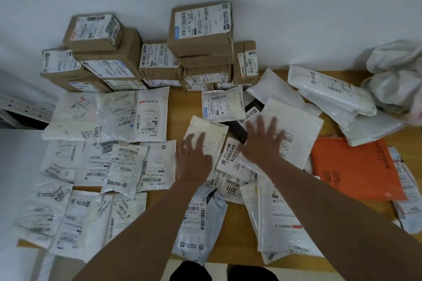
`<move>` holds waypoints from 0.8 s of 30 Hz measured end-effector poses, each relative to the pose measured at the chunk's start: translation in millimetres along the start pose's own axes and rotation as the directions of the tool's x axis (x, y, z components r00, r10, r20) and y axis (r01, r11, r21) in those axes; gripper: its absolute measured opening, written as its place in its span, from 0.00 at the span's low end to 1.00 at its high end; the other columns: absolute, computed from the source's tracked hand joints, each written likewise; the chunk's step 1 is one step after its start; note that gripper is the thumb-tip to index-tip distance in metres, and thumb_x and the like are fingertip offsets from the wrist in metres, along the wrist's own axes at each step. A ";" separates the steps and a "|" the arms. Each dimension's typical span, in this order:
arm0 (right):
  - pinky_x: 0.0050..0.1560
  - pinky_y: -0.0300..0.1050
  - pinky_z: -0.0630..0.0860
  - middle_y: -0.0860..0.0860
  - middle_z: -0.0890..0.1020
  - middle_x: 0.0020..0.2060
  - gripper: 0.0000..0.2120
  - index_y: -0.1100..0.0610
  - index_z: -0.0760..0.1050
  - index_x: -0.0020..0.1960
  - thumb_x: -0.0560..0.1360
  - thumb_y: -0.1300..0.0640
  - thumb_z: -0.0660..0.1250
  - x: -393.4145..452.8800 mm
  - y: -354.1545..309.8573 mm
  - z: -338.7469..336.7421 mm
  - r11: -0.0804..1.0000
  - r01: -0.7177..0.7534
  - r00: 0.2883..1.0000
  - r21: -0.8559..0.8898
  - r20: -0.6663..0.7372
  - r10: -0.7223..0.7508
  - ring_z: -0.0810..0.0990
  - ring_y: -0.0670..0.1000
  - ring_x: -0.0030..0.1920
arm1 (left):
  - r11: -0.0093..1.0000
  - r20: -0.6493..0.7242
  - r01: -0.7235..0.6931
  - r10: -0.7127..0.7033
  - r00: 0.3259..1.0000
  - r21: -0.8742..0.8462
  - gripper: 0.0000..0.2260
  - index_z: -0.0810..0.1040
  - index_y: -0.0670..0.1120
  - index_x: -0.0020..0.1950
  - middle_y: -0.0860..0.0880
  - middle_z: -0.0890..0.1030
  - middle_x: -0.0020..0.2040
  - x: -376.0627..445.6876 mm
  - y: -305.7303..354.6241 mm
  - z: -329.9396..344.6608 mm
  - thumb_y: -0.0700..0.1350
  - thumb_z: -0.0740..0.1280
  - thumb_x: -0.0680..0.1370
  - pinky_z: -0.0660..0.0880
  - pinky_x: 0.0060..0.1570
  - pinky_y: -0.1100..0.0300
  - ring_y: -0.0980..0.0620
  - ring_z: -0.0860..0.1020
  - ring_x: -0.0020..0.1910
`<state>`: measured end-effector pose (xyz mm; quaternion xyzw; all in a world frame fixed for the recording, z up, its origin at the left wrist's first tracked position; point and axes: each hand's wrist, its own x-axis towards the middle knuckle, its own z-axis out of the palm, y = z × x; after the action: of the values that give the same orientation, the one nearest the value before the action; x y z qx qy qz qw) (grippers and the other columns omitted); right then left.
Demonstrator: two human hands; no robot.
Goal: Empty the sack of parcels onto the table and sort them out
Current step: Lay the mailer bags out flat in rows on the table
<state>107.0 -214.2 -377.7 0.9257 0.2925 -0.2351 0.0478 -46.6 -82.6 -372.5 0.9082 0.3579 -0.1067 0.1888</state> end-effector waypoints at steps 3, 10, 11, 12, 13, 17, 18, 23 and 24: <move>0.70 0.71 0.56 0.56 0.48 0.79 0.40 0.49 0.47 0.78 0.75 0.30 0.56 1.6 4.7 0.2 0.996 -0.090 0.996 -0.009 0.015 0.090 0.50 0.69 0.75 | 0.975 0.166 -0.223 0.220 0.961 -0.003 0.26 0.54 0.56 0.79 0.48 0.52 0.80 1.9 15.5 10.8 0.55 0.57 0.81 0.56 0.73 0.46 0.43 0.52 0.77; 0.67 0.63 0.62 0.61 0.56 0.76 0.53 0.63 0.53 0.77 0.69 0.23 0.56 -7.8 30.7 5.4 0.955 -0.296 0.953 -0.002 0.060 0.296 0.62 0.63 0.71 | 0.995 0.251 -0.003 -0.021 0.968 0.096 0.26 0.60 0.49 0.75 0.42 0.50 0.79 10.6 31.9 23.7 0.61 0.52 0.81 0.50 0.74 0.42 0.36 0.49 0.77; 0.67 0.63 0.61 0.62 0.56 0.76 0.54 0.64 0.53 0.77 0.69 0.23 0.56 -6.8 32.9 5.0 0.953 -0.303 0.951 -0.014 0.066 0.303 0.61 0.63 0.72 | 0.998 0.232 -0.007 -0.008 0.973 0.064 0.25 0.62 0.49 0.74 0.42 0.51 0.79 12.6 35.7 23.0 0.60 0.53 0.81 0.51 0.74 0.42 0.36 0.49 0.77; 0.68 0.64 0.60 0.62 0.56 0.76 0.54 0.64 0.52 0.77 0.69 0.24 0.56 -5.1 33.7 4.5 0.953 -0.302 0.951 -0.015 0.064 0.302 0.60 0.63 0.72 | 0.999 0.203 -0.028 0.022 0.979 0.026 0.24 0.65 0.48 0.72 0.43 0.54 0.78 14.5 39.4 22.5 0.59 0.55 0.81 0.53 0.74 0.43 0.38 0.51 0.77; 0.69 0.64 0.59 0.62 0.55 0.77 0.54 0.64 0.51 0.78 0.69 0.24 0.58 -4.1 33.2 4.5 0.957 -0.289 0.956 -0.004 0.059 0.289 0.60 0.63 0.73 | 0.998 0.176 -0.057 0.058 0.983 -0.011 0.22 0.68 0.48 0.70 0.43 0.59 0.76 16.3 43.0 21.6 0.58 0.57 0.81 0.57 0.72 0.45 0.39 0.55 0.75; 0.70 0.66 0.58 0.58 0.49 0.78 0.50 0.54 0.43 0.79 0.71 0.28 0.62 -2.7 33.7 5.6 0.988 -0.153 0.988 -0.001 0.031 0.153 0.55 0.65 0.75 | 0.958 0.203 -0.018 0.078 0.976 -0.286 0.10 0.73 0.44 0.53 0.45 0.77 0.52 19.5 52.5 17.2 0.50 0.64 0.79 0.72 0.51 0.51 0.45 0.75 0.53; 0.70 0.66 0.58 0.60 0.49 0.78 0.51 0.53 0.41 0.79 0.71 0.29 0.63 -1.8 35.2 5.5 0.988 -0.157 0.987 0.008 0.047 0.156 0.53 0.65 0.76 | 0.924 0.242 0.041 0.057 0.969 -0.380 0.08 0.73 0.44 0.49 0.46 0.78 0.46 18.3 53.4 15.3 0.48 0.65 0.78 0.73 0.46 0.52 0.47 0.76 0.46; 0.60 0.58 0.71 0.61 0.69 0.67 0.43 0.58 0.55 0.75 0.70 0.38 0.69 3.9 36.0 -1.0 0.986 -0.143 0.990 0.088 0.026 0.141 0.69 0.62 0.67 | 0.845 0.339 0.193 -0.015 0.941 -0.499 0.06 0.68 0.45 0.47 0.50 0.74 0.39 13.8 51.1 9.0 0.43 0.65 0.77 0.70 0.34 0.62 0.55 0.73 0.35; 0.55 0.55 0.73 0.59 0.73 0.62 0.35 0.58 0.61 0.70 0.72 0.41 0.69 4.5 34.0 -2.0 0.990 -0.106 0.994 0.093 -0.008 0.108 0.73 0.60 0.62 | 0.843 0.339 0.216 -0.043 0.940 -0.493 0.06 0.67 0.46 0.50 0.49 0.75 0.41 14.3 50.1 8.7 0.42 0.64 0.78 0.72 0.34 0.60 0.53 0.75 0.36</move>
<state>130.2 -239.5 -379.7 0.9427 0.2315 -0.2396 0.0158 -2.3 -111.1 -371.7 0.7671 0.3997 -0.1614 0.4752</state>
